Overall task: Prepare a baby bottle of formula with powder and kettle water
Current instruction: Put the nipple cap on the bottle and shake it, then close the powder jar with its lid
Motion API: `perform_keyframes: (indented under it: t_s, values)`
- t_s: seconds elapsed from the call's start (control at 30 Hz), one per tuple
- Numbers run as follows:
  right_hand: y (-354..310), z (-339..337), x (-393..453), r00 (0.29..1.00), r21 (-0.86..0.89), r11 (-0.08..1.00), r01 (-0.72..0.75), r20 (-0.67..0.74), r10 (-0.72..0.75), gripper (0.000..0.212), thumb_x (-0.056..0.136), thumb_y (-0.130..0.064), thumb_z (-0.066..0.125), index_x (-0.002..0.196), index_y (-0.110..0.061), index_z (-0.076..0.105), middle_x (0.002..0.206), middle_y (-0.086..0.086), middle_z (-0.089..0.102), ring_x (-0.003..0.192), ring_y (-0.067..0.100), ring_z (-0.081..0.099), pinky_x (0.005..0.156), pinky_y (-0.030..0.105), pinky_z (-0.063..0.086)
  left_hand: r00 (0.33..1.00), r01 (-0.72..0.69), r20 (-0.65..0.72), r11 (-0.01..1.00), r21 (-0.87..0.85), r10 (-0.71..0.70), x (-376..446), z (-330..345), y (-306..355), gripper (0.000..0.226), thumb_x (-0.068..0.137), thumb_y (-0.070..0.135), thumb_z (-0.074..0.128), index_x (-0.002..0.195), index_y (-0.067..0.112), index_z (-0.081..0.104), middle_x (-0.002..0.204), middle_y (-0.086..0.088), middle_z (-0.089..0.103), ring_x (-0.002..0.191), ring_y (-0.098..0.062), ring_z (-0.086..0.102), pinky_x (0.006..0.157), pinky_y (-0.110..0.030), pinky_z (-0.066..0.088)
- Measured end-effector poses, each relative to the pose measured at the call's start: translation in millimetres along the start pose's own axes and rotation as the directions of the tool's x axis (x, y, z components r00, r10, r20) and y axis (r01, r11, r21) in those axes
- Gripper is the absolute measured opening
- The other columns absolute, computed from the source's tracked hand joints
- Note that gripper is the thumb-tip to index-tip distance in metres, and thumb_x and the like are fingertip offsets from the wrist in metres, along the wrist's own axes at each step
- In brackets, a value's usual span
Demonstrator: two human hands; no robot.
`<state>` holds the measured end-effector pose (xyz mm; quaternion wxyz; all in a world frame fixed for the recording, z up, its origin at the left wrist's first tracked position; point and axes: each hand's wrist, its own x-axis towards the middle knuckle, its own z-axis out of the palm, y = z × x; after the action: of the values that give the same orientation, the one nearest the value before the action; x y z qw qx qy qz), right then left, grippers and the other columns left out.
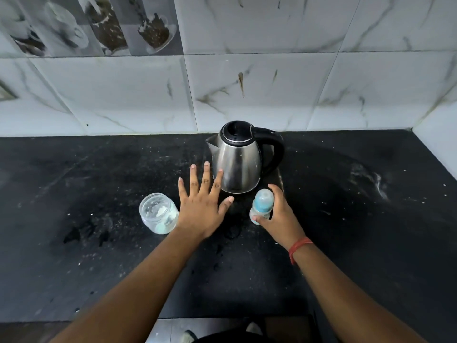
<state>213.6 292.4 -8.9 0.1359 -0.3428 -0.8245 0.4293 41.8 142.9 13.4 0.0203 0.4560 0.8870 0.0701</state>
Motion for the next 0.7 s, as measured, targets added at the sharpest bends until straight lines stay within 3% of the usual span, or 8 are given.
perform_keyframes:
  t_s: [0.07,0.17,0.27,0.33,0.4,0.5,0.63,0.7]
  values:
    - [-3,-3,-1,1.0,0.037,0.999,-0.001,-0.028,0.002,0.102,0.076,-0.017,0.088,0.156,-0.022,0.024,0.154,0.0,0.036,0.138,0.008,0.038,0.113,0.024,0.032,1.0,0.001,-0.001,1.0,-0.002,-0.001,0,-2,-3,0.077,0.094,0.071,-0.002,0.159,0.033,-0.017,0.17,-0.005,-0.023,0.155,-0.035,-0.027,0.123,-0.066,-0.004]
    - [-18,-10,-3,0.985,0.033,0.996,0.079,-0.154,-0.073,0.097,0.078,-0.024,0.086,0.155,-0.019,0.027,0.156,0.001,0.033,0.141,0.007,0.033,0.113,0.023,0.029,0.999,0.012,-0.031,1.0,-0.005,-0.013,2,-7,-11,0.078,0.096,0.071,0.0,0.161,0.03,-0.012,0.171,-0.006,-0.019,0.156,-0.037,-0.023,0.124,-0.067,-0.002]
    - [-43,-11,-1,0.919,-0.079,0.957,0.279,-0.266,-0.29,0.078,0.083,-0.023,0.082,0.147,-0.013,0.039,0.149,0.005,0.041,0.139,0.013,0.039,0.114,0.026,0.034,0.997,0.033,-0.071,0.999,-0.017,-0.034,4,-16,-23,0.079,0.097,0.071,0.005,0.163,0.028,-0.007,0.171,-0.007,-0.017,0.156,-0.038,-0.021,0.123,-0.068,-0.001]
    - [-61,-4,2,0.866,-0.143,0.907,0.396,-0.27,-0.421,0.067,0.086,-0.019,0.079,0.143,-0.008,0.045,0.146,0.008,0.045,0.138,0.018,0.044,0.117,0.029,0.036,0.995,0.055,-0.079,0.998,-0.017,-0.056,4,-23,-36,0.081,0.095,0.072,0.004,0.163,0.029,-0.008,0.171,-0.006,-0.019,0.155,-0.037,-0.024,0.123,-0.067,-0.004]
    - [-79,9,7,0.841,-0.172,0.869,0.465,-0.222,-0.494,0.06,0.088,-0.017,0.077,0.14,-0.006,0.049,0.142,0.009,0.05,0.136,0.018,0.046,0.117,0.025,0.034,0.993,0.08,-0.084,0.997,-0.019,-0.081,1,-31,-52,0.083,0.094,0.073,0.004,0.163,0.029,-0.009,0.171,-0.006,-0.021,0.155,-0.036,-0.026,0.123,-0.067,-0.005]
    - [-97,37,12,0.863,-0.159,0.862,0.481,-0.086,-0.497,0.055,0.088,-0.019,0.076,0.137,-0.009,0.053,0.138,0.005,0.053,0.129,0.013,0.049,0.11,0.011,0.031,0.987,0.13,-0.089,0.991,-0.015,-0.131,-9,-39,-81,0.085,0.094,0.075,0.007,0.163,0.029,-0.01,0.171,-0.006,-0.021,0.155,-0.035,-0.026,0.123,-0.067,-0.004]
    - [-102,78,25,0.908,-0.238,0.881,0.408,0.201,-0.366,0.063,0.09,-0.024,0.073,0.144,-0.011,0.045,0.147,0.006,0.044,0.138,0.023,0.042,0.116,0.033,0.035,0.978,0.197,-0.067,0.979,-0.043,-0.2,-31,-41,-120,0.092,0.09,0.083,0.01,0.162,0.03,-0.012,0.169,-0.003,-0.025,0.154,-0.033,-0.028,0.123,-0.066,-0.004]
    - [-98,96,31,0.912,-0.346,0.868,0.355,0.334,-0.24,0.071,0.09,-0.029,0.071,0.15,-0.013,0.037,0.151,0.008,0.038,0.141,0.027,0.037,0.117,0.035,0.032,0.972,0.23,-0.025,0.97,-0.075,-0.232,-43,-37,-136,0.099,0.085,0.088,0.014,0.161,0.031,-0.014,0.168,-0.001,-0.028,0.154,-0.031,-0.03,0.123,-0.066,-0.004]
